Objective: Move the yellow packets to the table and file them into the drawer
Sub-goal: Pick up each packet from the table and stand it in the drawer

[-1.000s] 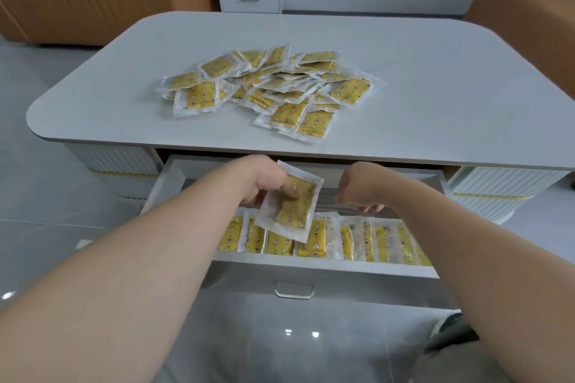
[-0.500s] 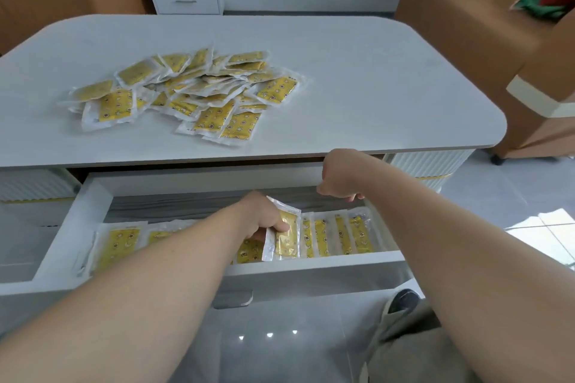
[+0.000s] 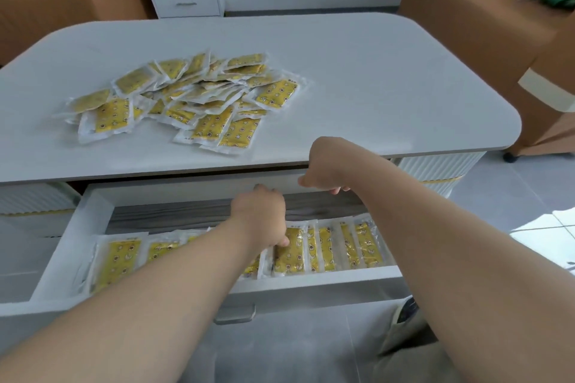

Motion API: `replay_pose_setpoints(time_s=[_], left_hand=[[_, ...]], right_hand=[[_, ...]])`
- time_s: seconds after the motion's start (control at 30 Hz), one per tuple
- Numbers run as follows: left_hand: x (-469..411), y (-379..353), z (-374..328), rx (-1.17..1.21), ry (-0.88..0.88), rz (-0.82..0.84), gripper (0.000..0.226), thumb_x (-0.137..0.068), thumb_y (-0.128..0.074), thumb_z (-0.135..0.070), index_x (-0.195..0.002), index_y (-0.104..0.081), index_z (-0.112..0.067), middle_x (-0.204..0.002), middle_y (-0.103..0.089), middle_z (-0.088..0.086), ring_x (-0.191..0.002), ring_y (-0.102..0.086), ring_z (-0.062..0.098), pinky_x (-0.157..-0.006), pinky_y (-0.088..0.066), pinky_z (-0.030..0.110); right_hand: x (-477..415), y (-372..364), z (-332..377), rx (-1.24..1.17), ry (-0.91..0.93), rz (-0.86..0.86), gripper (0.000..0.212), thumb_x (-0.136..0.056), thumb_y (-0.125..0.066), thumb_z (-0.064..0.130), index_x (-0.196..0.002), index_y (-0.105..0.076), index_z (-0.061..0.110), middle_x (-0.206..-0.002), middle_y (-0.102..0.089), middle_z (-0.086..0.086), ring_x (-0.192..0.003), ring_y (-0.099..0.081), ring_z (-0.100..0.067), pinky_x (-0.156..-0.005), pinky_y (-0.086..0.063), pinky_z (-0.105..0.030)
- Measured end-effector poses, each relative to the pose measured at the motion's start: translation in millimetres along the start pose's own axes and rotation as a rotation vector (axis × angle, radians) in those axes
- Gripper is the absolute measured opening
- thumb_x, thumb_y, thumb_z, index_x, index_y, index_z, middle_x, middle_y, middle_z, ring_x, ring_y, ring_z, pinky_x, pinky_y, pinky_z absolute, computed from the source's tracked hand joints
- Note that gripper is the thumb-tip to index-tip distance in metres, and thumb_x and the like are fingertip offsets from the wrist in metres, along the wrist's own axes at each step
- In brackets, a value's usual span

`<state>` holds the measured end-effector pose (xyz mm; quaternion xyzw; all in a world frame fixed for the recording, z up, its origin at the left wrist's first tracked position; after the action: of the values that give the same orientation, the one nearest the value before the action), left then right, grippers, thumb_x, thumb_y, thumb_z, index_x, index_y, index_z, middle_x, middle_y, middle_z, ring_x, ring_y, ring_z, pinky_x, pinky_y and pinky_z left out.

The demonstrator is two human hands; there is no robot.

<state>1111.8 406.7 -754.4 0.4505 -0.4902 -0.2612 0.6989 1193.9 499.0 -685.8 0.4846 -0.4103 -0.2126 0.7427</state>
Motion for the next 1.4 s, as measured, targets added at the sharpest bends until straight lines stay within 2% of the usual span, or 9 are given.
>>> replay_pose_setpoints(time_s=[0.1, 0.27, 0.37, 0.53, 0.7, 0.93, 1.1, 1.27, 1.4], left_hand=[[12, 44, 24, 0.045, 0.072, -0.060, 0.023, -0.089, -0.070, -0.037, -0.093, -0.059, -0.017, -0.085, -0.056, -0.004, -0.073, -0.056, 0.017, -0.052, -0.037, 0.027], [23, 91, 89, 0.189, 0.294, -0.354, 0.023, -0.087, -0.060, -0.007, -0.067, -0.052, -0.013, -0.072, -0.052, 0.003, -0.060, -0.049, 0.020, -0.048, -0.030, 0.025], [21, 100, 105, 0.161, 0.322, -0.461, 0.015, -0.085, -0.056, 0.001, -0.078, -0.050, -0.012, -0.082, -0.048, 0.003, -0.073, -0.050, 0.023, -0.054, -0.034, 0.030], [6, 87, 119, 0.128, 0.239, -0.423, 0.034, -0.087, -0.054, -0.003, -0.121, -0.055, -0.009, -0.124, -0.053, 0.011, -0.113, -0.053, 0.032, -0.072, -0.039, 0.036], [-5, 67, 124, 0.127, 0.175, -0.291, 0.057, -0.090, -0.042, -0.003, -0.147, -0.037, -0.014, -0.160, -0.031, 0.004, -0.136, -0.042, 0.032, -0.096, -0.043, 0.043], [2, 65, 131, 0.302, 0.134, -0.384, 0.045, -0.086, -0.048, -0.001, -0.124, -0.064, -0.018, -0.128, -0.056, 0.006, -0.115, -0.057, 0.033, -0.089, -0.053, 0.043], [11, 64, 136, 0.449, 0.059, -0.472, 0.036, -0.084, -0.055, -0.002, -0.111, -0.071, -0.020, -0.114, -0.058, 0.001, -0.106, -0.056, 0.026, -0.079, -0.046, 0.034], [23, 61, 134, 0.549, 0.023, -0.489, 0.016, -0.089, -0.067, -0.016, -0.079, -0.068, -0.029, -0.095, -0.060, -0.007, -0.087, -0.056, 0.017, -0.068, -0.039, 0.027], [33, 56, 127, 0.586, 0.049, -0.505, 0.011, -0.092, -0.070, -0.032, -0.093, -0.066, -0.022, -0.078, -0.055, -0.010, -0.075, -0.053, 0.014, -0.057, -0.034, 0.027]], right_hand=[[-5, 10, 6, -0.132, -0.011, -0.040, 0.033, -0.096, -0.059, 0.035, -0.075, -0.060, 0.009, -0.065, -0.068, -0.006, -0.052, -0.061, -0.019, -0.073, -0.059, -0.033], [-11, 12, 20, -0.573, -0.054, -0.062, 0.030, -0.098, -0.056, 0.025, -0.094, -0.070, -0.001, -0.083, -0.078, -0.011, -0.064, -0.071, -0.024, -0.061, -0.055, -0.029], [-16, 10, 34, -0.920, -0.109, -0.088, 0.017, -0.099, -0.057, 0.011, -0.107, -0.065, -0.001, -0.091, -0.076, -0.016, -0.055, -0.069, -0.021, -0.051, -0.054, -0.028], [-28, 3, 60, -1.248, -0.186, -0.040, 0.021, -0.095, -0.063, 0.006, -0.116, -0.063, 0.006, -0.092, -0.068, -0.011, -0.063, -0.071, -0.024, -0.061, -0.063, -0.036], [-34, -1, 77, -1.357, -0.203, -0.112, 0.009, -0.091, -0.068, 0.007, -0.085, -0.066, 0.015, -0.087, -0.062, -0.008, -0.079, -0.059, -0.025, -0.081, -0.059, -0.038], [-33, -7, 87, -1.527, -0.262, -0.112, 0.017, -0.088, -0.069, 0.003, -0.083, -0.061, 0.018, -0.086, -0.058, -0.005, -0.079, -0.057, -0.023, -0.084, -0.059, -0.037], [-31, -11, 88, -1.444, -0.216, -0.105, 0.019, -0.085, -0.073, 0.001, -0.097, -0.061, 0.009, -0.087, -0.063, -0.010, -0.070, -0.057, -0.021, -0.060, -0.045, -0.029], [-25, -14, 80, -1.313, -0.154, -0.172, 0.051, -0.083, -0.078, 0.008, -0.124, -0.048, 0.017, -0.117, -0.061, -0.010, -0.102, -0.063, -0.027, -0.069, -0.047, -0.034], [-19, -19, 67, -1.286, -0.166, -0.185, 0.047, -0.084, -0.073, 0.004, -0.121, -0.047, 0.019, -0.117, -0.059, -0.009, -0.101, -0.065, -0.027, -0.069, -0.056, -0.035]])
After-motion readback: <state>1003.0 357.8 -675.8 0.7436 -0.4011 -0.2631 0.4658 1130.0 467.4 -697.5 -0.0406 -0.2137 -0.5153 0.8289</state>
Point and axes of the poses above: each hand's wrist, its own x-axis away from the middle knuckle, its own y-axis out of the back of the hand, z = x × y, the point moved 6 cm from there along -x, towards the middle knuckle
